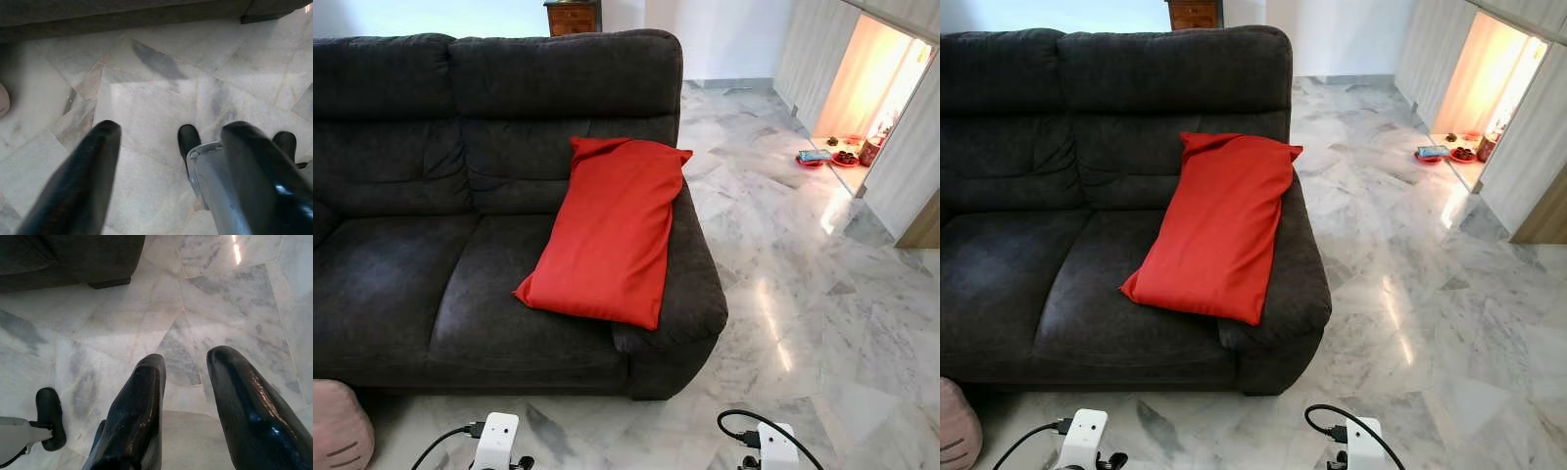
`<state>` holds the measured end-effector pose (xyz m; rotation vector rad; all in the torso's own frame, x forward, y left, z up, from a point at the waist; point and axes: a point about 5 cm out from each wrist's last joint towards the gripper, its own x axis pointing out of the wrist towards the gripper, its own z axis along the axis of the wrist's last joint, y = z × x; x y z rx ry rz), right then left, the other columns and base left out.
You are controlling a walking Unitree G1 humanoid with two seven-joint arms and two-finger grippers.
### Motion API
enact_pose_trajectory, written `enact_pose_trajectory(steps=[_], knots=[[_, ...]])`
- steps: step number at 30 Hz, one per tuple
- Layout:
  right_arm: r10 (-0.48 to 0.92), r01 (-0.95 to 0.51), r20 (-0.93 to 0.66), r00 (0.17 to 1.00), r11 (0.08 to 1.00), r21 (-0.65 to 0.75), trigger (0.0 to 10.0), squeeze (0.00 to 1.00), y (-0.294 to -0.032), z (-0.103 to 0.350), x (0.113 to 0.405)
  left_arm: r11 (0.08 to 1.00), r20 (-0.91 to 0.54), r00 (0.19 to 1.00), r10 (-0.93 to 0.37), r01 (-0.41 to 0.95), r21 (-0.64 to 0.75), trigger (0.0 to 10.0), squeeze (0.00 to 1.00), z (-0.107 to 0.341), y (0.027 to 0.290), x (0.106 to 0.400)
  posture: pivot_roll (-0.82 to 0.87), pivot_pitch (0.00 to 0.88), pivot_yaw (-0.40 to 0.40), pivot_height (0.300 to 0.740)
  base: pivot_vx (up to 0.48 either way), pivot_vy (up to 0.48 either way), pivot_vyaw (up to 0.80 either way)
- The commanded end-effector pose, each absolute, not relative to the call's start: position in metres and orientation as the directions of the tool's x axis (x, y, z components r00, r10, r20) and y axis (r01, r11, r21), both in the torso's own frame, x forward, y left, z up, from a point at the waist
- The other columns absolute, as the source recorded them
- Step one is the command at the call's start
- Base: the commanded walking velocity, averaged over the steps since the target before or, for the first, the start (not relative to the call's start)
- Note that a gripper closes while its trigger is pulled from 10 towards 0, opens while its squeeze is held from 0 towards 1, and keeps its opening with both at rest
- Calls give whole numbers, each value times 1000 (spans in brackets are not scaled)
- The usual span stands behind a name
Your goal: Move the pillow to the sofa from floor
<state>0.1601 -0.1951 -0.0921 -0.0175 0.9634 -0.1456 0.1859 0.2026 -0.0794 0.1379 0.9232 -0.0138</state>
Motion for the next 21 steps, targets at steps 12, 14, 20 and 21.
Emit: enact_pose_trajectory(steps=[12, 14, 20, 21], knots=[[-125, 99, -818, 562, 992, -83, 10000, 0, -193, -92, 161, 985, -781, 622, 61, 91, 149, 10000, 1000, -75, 207, 192, -25, 0, -2, 740, 0, 0, 0], [-124, 97, -818, 562, 992, -83, 10000, 0, -193, -92, 161, 982, -782, 620, 64, 98, 158, 10000, 0, -76, 207, 191, -26, 0, -2, 740, 0, 0, 0], [-120, 91, -821, 558, 992, -83, 10000, 0, -192, -93, 160, 987, -781, 621, 74, 68, 147, 10000, 0, -76, 208, 191, -18, 0, -10, 740, 0, 0, 0], [-118, 89, -822, 557, 993, -82, 10000, 0, -192, -93, 160, 987, -780, 621, 74, 64, 145, 10000, 0, -76, 208, 191, -16, 0, -10, 740, 0, 0, 0]])
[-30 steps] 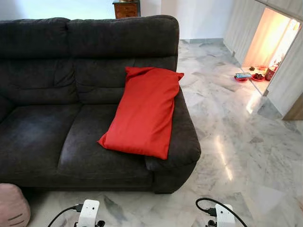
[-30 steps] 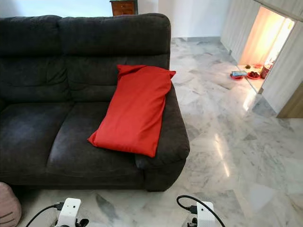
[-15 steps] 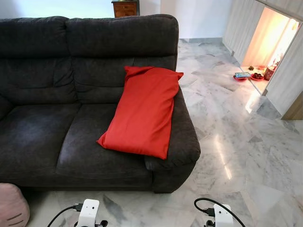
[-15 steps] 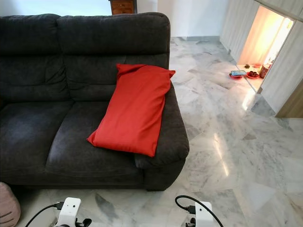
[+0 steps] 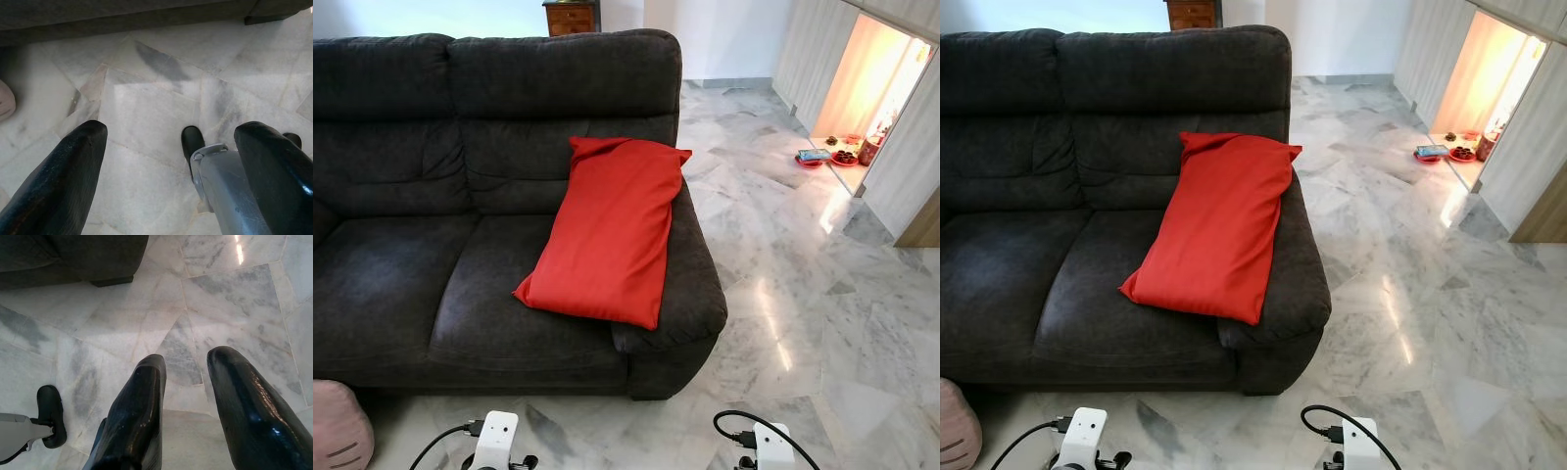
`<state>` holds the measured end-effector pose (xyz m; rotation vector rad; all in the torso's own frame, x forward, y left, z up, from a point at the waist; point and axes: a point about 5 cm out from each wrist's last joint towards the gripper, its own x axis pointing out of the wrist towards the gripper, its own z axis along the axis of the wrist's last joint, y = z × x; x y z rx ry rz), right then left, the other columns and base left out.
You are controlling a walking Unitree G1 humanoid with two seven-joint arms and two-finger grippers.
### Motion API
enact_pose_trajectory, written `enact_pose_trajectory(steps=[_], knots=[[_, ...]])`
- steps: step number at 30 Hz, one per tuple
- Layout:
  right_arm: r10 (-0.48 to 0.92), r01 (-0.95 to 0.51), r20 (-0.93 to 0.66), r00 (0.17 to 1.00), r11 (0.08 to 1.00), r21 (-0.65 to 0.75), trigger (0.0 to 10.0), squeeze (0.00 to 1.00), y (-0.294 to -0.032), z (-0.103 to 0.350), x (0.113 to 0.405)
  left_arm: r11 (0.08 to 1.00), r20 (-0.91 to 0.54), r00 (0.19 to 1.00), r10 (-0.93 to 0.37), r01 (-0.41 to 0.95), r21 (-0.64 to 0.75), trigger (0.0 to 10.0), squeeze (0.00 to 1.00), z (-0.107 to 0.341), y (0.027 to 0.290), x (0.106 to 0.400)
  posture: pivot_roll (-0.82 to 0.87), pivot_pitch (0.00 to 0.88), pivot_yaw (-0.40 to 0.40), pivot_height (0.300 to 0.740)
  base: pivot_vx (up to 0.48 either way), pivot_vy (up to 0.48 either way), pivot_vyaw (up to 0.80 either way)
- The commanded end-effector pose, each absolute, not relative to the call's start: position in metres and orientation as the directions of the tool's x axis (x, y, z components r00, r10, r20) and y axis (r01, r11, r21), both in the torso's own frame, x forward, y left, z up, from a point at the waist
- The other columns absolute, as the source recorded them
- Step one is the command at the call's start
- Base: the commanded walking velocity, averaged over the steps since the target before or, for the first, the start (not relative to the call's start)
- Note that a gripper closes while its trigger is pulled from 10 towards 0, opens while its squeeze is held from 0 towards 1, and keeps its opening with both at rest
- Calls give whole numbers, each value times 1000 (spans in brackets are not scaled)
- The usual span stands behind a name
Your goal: Move the pillow to the sofa from floor
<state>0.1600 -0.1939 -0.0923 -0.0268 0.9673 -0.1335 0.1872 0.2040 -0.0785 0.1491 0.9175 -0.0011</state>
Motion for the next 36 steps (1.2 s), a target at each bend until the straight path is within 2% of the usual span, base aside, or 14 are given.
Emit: enact_pose_trajectory(steps=[1, 15, 19, 28, 36], knots=[[-117, 87, -822, 557, 993, -82, 10000, 0, -191, -93, 160, 988, -780, 622, 75, 58, 141, 10000, 0, -76, 208, 191, -15, 0, -11, 740, 0, 0, 0], [-103, 55, -808, 580, 995, -87, 10000, 0, -192, -90, 166, 992, -779, 621, 90, 15, 127, 10000, 0, -76, 208, 190, -17, 0, -16, 740, 0, 0, 0], [-110, 57, -809, 577, 994, -94, 10000, 0, -193, -90, 166, 992, -780, 619, 96, 3, 124, 10000, 0, -77, 207, 189, -17, 0, -18, 740, 0, 0, 720], [-105, 63, -813, 573, 994, -84, 10000, 0, -192, -90, 165, 993, -779, 621, 91, 7, 121, 10000, 0, -77, 207, 190, -26, 0, -13, 740, 0, 0, 0], [-101, 64, -816, 569, 995, -79, 10000, 0, -190, -91, 164, 992, -779, 620, 92, 6, 122, 10000, 0, -77, 207, 189, -25, 0, -11, 740, 0, 345, 0]])
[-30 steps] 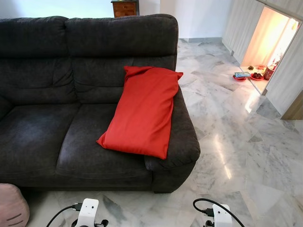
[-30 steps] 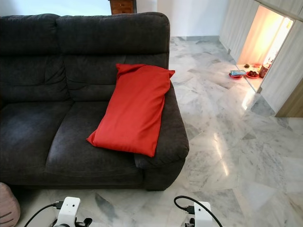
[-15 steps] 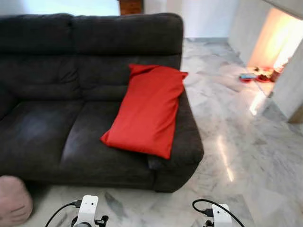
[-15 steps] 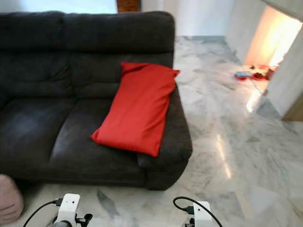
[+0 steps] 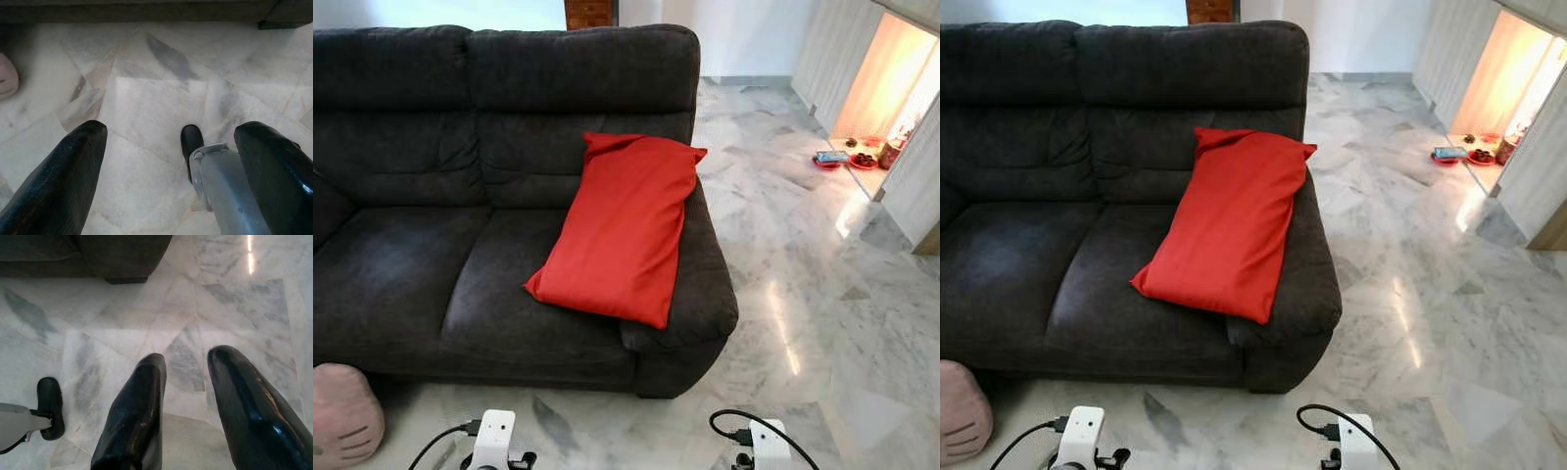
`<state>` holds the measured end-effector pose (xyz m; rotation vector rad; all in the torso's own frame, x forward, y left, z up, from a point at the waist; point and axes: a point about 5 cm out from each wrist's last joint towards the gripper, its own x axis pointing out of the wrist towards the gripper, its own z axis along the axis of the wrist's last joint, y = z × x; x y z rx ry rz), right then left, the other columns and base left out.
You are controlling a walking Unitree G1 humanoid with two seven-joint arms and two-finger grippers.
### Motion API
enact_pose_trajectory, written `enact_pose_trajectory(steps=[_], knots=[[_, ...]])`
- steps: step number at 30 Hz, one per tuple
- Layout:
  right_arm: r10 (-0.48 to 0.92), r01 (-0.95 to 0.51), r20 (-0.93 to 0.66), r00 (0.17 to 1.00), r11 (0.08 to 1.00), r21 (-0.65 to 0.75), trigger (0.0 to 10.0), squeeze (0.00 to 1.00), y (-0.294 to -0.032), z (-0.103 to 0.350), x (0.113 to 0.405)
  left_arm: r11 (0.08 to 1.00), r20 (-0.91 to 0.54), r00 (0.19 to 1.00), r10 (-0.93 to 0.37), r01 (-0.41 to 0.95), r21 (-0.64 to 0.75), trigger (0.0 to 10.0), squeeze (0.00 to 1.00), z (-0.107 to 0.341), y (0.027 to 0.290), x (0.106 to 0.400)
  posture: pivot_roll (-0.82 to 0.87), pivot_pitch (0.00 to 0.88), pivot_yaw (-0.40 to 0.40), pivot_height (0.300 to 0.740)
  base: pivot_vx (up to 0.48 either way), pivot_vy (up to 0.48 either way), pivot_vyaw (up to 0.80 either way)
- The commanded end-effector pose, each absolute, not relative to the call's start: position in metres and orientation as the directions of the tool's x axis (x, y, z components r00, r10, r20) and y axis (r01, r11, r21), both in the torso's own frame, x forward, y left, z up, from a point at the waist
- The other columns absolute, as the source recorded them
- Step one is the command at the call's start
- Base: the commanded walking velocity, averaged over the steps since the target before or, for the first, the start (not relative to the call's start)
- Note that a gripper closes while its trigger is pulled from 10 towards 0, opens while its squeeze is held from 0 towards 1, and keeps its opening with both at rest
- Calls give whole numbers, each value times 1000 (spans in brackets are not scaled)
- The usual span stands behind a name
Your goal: Move the pillow to the sofa from floor
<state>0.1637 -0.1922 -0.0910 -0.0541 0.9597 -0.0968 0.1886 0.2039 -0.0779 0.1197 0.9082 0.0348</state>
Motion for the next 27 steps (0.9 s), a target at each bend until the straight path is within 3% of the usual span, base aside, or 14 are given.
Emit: enact_pose_trajectory(steps=[1, 19, 23, 27], knots=[[-101, 64, -817, 568, 995, -78, 10000, 0, -190, -91, 164, 992, -779, 620, 92, 6, 122, 10000, 0, -77, 208, 189, -26, 0, -10, 740, 0, 394, 0], [-88, 28, -820, 566, 996, -87, 10000, 0, -188, -92, 163, 993, -783, 616, 87, 11, 119, 10000, 0, -78, 206, 187, -19, 0, -18, 740, 0, 392, 0], [-79, 11, -824, 561, 996, -88, 10000, 0, -186, -93, 161, 993, -784, 614, 89, 7, 119, 10000, 0, -79, 206, 186, -18, 0, -18, 740, 0, 390, 800], [-80, 22, -824, 561, 996, -81, 10000, 0, -186, -93, 161, 993, -785, 614, 89, 10, 120, 10000, 0, -79, 206, 186, -17, 0, -18, 740, 0, 388, 0]])
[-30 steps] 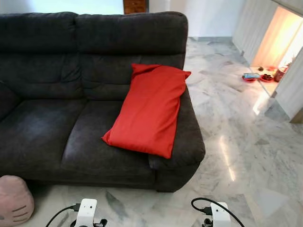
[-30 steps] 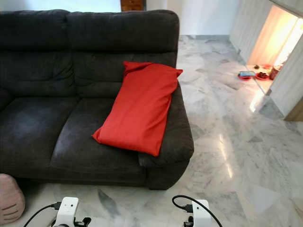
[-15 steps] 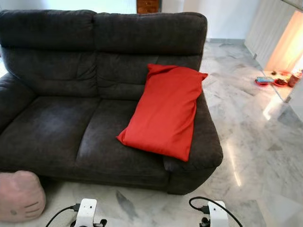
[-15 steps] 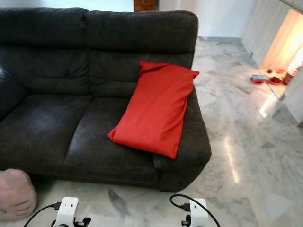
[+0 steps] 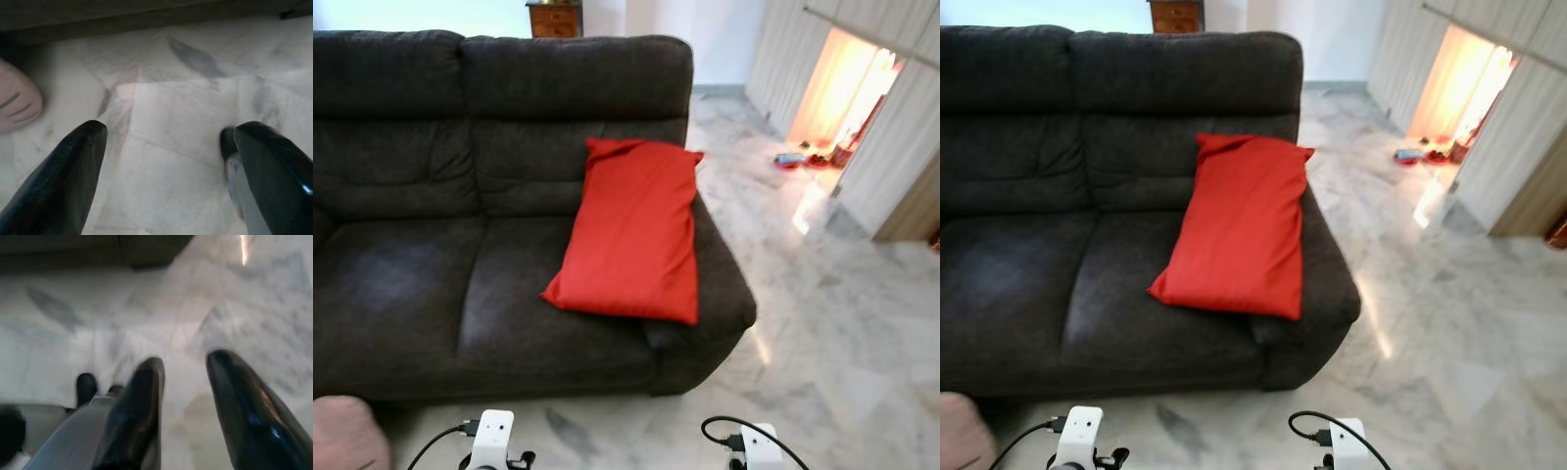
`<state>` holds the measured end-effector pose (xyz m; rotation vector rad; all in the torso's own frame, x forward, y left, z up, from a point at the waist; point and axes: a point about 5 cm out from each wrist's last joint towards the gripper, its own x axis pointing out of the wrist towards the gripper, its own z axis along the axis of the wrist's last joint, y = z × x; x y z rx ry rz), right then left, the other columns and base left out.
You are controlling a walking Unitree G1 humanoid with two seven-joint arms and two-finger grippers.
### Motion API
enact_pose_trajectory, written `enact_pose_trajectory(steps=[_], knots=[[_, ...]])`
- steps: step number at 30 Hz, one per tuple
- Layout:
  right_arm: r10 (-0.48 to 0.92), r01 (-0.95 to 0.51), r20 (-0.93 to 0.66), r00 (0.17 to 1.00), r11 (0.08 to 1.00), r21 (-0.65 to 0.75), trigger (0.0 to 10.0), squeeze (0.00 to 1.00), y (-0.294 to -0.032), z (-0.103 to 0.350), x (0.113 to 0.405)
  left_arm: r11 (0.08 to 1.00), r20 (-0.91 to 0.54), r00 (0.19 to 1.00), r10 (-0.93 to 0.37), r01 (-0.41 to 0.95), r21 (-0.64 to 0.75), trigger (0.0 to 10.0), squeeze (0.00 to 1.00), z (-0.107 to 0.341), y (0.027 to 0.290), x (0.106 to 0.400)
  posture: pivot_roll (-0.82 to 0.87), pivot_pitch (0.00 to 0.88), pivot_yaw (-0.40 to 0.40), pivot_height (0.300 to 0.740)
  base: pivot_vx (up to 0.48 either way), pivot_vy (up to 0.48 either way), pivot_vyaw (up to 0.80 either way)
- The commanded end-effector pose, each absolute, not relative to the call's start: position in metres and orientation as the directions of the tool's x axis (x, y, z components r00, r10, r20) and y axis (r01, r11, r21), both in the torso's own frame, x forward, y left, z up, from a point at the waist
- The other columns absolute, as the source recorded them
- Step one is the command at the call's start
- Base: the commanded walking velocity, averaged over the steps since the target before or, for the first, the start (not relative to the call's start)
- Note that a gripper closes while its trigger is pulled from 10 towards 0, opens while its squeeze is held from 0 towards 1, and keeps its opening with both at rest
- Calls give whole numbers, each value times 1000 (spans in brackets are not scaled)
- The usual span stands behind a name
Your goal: Move the pillow to the sofa from floor
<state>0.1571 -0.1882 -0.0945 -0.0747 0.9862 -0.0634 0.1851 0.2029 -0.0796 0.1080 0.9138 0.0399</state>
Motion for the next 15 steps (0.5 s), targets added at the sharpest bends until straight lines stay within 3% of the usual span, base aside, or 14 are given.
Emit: enact_pose_trajectory(steps=[1, 7, 15], knots=[[-79, 21, -824, 561, 997, -81, 10000, 0, -185, -93, 160, 993, -785, 613, 89, 9, 120, 10000, 0, -79, 206, 186, -17, 0, -19, 740, 0, 386, 0], [-74, 6, -825, 560, 996, -85, 10000, 0, -184, -93, 161, 993, -785, 613, 91, 6, 119, 10000, 0, -79, 207, 186, -15, 0, -18, 740, 0, 390, 0], [-70, -1, -831, 552, 996, -84, 10000, 0, -184, -95, 158, 993, -785, 612, 93, 2, 119, 10000, 0, -79, 207, 186, -15, 0, -16, 740, 0, 390, 800]])
